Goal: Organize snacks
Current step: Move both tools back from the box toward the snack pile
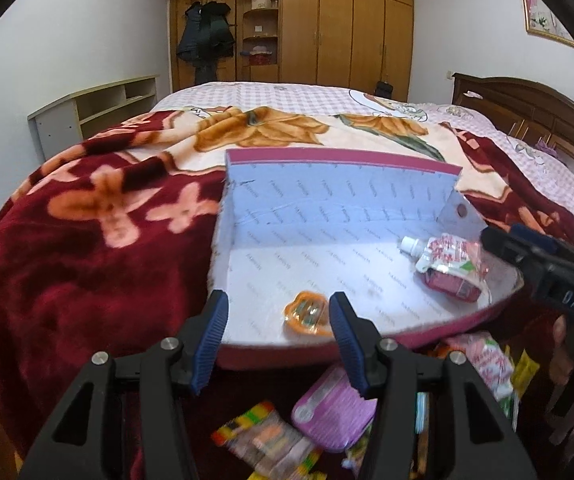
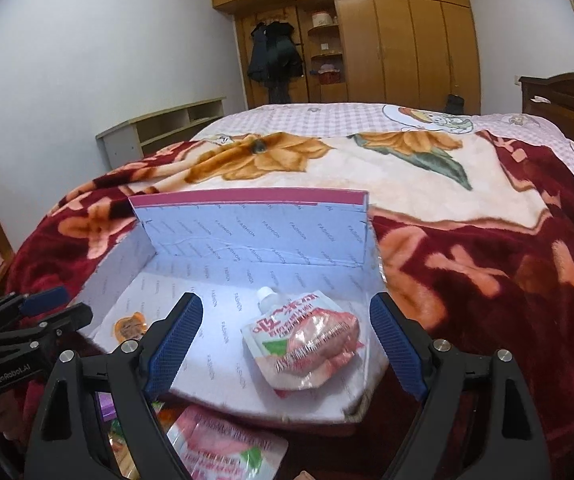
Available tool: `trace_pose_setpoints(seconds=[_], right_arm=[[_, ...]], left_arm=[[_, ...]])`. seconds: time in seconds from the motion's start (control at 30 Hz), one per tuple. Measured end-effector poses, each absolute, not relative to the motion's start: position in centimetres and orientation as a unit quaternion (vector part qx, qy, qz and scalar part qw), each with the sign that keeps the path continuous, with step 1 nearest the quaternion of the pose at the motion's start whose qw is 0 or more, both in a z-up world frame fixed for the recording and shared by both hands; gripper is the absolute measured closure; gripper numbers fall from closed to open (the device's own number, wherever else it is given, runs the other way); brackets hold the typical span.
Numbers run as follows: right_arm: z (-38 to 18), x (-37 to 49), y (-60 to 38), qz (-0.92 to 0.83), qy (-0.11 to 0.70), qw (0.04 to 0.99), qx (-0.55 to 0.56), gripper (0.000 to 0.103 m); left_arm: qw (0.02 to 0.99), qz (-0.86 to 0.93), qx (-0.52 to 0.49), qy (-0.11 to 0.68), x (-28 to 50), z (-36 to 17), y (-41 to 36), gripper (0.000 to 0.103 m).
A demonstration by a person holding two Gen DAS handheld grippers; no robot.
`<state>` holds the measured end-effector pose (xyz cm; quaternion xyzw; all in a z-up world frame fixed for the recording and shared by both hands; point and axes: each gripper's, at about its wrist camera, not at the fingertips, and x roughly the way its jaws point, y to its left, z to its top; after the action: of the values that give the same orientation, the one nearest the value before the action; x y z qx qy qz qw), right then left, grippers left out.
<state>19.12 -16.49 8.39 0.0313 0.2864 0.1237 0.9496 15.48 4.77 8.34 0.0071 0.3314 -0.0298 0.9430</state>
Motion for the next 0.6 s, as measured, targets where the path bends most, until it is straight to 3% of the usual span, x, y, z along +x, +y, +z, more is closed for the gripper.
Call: trace_pose_setpoints(seconds=[0.6], right_arm=[[8.8, 9.7, -18.2, 0.128, 0.291, 0.946, 0.059, 0.015]], left_arm=[[0.933, -0.026, -0.019, 0.359, 7.6, 6.0, 5.5, 0.048]])
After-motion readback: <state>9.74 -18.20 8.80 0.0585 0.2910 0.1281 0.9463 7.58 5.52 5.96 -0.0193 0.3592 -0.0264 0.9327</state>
